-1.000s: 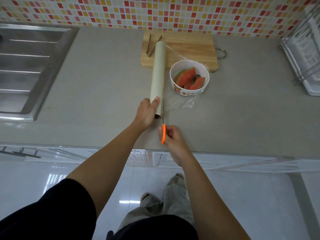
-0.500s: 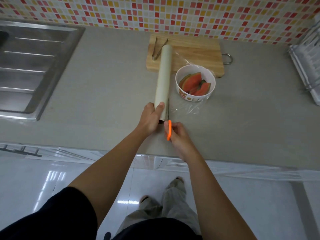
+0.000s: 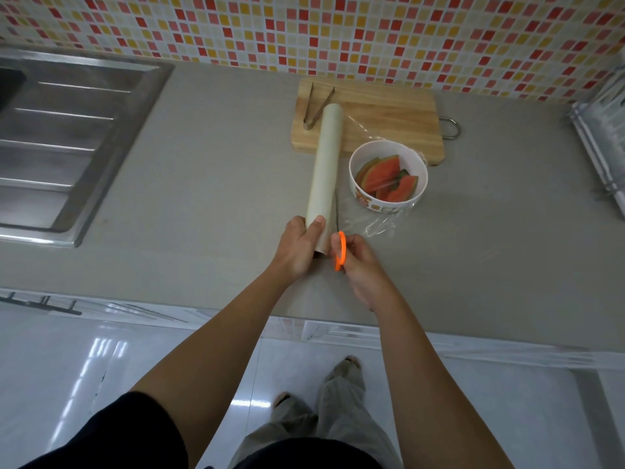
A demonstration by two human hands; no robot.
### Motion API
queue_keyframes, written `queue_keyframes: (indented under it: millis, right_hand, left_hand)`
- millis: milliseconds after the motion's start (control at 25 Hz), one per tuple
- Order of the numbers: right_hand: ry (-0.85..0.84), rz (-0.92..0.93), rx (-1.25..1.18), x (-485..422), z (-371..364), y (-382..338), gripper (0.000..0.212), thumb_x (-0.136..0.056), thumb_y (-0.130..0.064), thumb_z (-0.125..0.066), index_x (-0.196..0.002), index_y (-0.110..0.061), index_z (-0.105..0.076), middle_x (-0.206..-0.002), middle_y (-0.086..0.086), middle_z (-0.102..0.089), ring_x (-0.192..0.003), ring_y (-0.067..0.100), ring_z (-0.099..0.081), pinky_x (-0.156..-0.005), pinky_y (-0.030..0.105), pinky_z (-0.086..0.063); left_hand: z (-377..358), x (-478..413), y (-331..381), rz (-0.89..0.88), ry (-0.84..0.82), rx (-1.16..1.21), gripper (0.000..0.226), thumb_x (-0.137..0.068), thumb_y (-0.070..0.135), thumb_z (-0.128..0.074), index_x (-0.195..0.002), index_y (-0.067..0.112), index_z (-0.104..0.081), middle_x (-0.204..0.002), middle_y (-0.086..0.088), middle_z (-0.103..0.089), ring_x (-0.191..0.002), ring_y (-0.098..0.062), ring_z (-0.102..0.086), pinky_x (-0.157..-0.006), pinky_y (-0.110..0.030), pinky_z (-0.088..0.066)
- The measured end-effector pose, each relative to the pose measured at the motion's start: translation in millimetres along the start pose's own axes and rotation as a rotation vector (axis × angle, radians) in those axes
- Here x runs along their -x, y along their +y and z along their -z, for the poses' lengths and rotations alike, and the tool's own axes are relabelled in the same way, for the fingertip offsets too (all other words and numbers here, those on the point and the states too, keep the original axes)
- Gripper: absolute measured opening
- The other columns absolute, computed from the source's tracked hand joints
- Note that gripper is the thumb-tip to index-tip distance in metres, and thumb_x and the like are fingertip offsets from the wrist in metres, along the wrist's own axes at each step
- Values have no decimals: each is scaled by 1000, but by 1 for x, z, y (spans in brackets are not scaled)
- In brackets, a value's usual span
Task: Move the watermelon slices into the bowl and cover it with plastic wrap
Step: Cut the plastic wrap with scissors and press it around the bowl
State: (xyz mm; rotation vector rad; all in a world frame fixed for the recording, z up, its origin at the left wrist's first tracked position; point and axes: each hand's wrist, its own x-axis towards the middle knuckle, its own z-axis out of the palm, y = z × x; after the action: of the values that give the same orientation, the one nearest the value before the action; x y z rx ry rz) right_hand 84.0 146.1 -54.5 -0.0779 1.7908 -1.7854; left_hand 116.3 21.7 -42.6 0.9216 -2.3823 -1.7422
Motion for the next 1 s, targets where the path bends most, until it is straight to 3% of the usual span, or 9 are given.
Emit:
queue_keyframes:
  millis: [200, 400, 520, 600, 720, 920, 1000]
  right_hand:
    - [2, -1, -12, -14, -3, -7, 25, -87, -39, -57, -82, -17, -49, -78, 3, -54, -73, 10, -52, -71, 22, -43]
    - [29, 30, -1, -25, -4, -10, 19, -87, -35, -58, -80, -18, -50, -74, -3, -55, -63, 1, -54, -62, 15, -45]
    - [34, 36, 23, -32, -6, -16, 21, -88, -37, -56, -76, -21, -51, -76, -1, -53, -70, 10, -51, -70, 24, -44]
    - [35, 30, 34, -36, -6, -18, 20, -88, -37, -56, -79, -21, -49, -78, -4, -55, -72, 8, -53, -71, 23, -45]
    - [30, 26, 30, -40, -9, -22, 20, -89, -33, -56, -75, -21, -49, -72, -5, -54, -67, 6, -51, -69, 22, -43]
    - [-36, 76, 64, -49, -13, -29, 39, -94, -31, -49, -56, -23, -42, -58, -3, -36, -56, 7, -35, -59, 23, -30]
    - [-34, 77, 59, -54, -14, -28, 38, -94, -30, -49, -57, -22, -41, -53, -8, -41, -54, 5, -37, -59, 22, -29]
  left_hand:
    - [0, 1, 0, -13, 3, 19, 28, -96, 39, -44, -90, 12, -50, -90, -4, -55, -72, -7, -52, -60, -23, -39]
    - [2, 2, -4, 5, -13, 25, 31, -96, 38, -44, -96, 8, -50, -99, -11, -57, -86, -22, -55, -69, -30, -40]
    - [4, 4, -6, -16, -20, 17, 29, -96, 36, -45, -91, 8, -50, -88, -3, -54, -77, -16, -52, -60, -24, -37]
    - [6, 6, -7, -18, -28, 9, 28, -96, 37, -45, -90, 10, -49, -84, 1, -51, -73, -10, -50, -58, -22, -35]
    - [9, 8, -11, -10, -27, -13, 29, -96, 39, -44, -92, 10, -48, -88, 1, -48, -74, -6, -48, -59, -20, -34]
    - [20, 10, -15, -29, -31, -77, 29, -96, 38, -44, -93, 10, -47, -94, -3, -48, -74, -7, -47, -58, -20, -31]
    - [25, 10, -16, -24, -42, -92, 28, -96, 39, -43, -94, 11, -46, -98, -4, -47, -78, -12, -46, -59, -19, -30]
